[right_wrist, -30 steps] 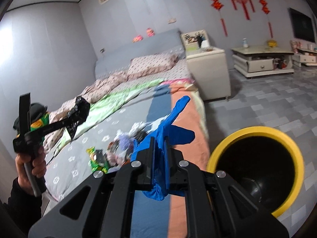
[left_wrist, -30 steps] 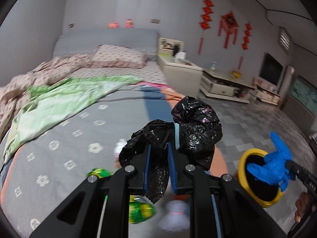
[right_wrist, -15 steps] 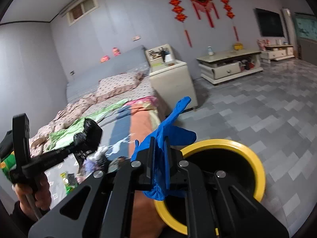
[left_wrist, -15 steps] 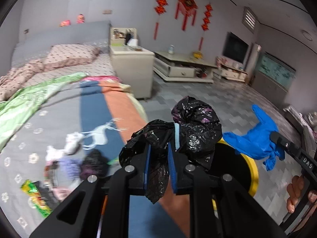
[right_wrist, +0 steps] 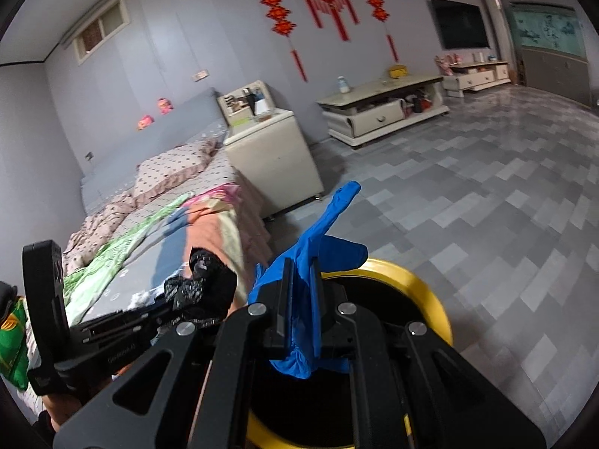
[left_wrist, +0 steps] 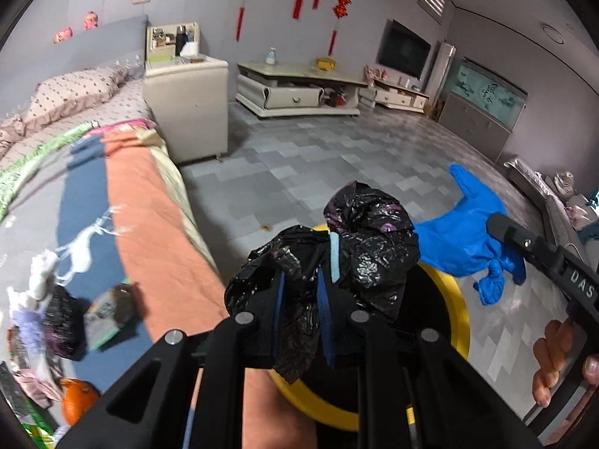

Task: Collect trash
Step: 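Carry the black bag and blue glove to the yellow bin while opening both tools over it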

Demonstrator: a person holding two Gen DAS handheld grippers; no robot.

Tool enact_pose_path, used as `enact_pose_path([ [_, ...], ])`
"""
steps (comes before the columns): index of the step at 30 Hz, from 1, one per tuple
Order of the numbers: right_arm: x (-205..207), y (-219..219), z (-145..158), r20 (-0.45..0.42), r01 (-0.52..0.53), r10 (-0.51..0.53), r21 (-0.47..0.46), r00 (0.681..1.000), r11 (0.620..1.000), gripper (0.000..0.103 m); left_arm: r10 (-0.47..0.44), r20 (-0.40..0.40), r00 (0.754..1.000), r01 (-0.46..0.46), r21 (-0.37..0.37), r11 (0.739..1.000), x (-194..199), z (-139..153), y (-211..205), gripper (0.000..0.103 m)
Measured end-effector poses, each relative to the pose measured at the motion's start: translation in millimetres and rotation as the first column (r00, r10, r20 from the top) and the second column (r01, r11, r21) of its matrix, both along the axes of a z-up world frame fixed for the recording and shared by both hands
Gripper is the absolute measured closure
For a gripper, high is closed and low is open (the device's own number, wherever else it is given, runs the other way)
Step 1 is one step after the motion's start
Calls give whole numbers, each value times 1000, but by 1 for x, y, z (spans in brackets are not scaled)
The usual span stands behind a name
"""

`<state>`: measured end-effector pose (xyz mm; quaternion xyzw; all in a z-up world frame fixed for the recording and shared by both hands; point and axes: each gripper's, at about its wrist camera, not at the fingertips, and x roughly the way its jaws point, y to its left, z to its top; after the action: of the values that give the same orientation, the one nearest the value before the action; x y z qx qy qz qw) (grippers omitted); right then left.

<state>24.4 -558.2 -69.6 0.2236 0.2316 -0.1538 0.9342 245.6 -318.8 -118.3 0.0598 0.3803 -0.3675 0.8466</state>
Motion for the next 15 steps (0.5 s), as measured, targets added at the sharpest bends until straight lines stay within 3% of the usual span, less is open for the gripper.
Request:
enact_pose_path([
  [8,2,-20,-14,-6,28,-28,11,1000,1000,94,-30,-54,998,30,-2,1000,3,-22,-16,84],
  [11,8,-12,-12,-11,35,-35,5,999,999,94,-28,-56,998,27,-11,1000,4,-21,-15,73],
  [13,9,-6,-11,-16,42,-42,-3,999,999,93,-14,-49,999,14,-16,1000,5,-19,-13,58],
  [14,10,-6,-11,-21,44,-45,-5,999,999,88,-10,-46,999,10,-16,1000,6,-19,-11,55],
  [15,9,-5,-10,-23,48,-48,-5,999,999,77,-3,-43,999,2,-13,1000,7,-19,-10,52],
])
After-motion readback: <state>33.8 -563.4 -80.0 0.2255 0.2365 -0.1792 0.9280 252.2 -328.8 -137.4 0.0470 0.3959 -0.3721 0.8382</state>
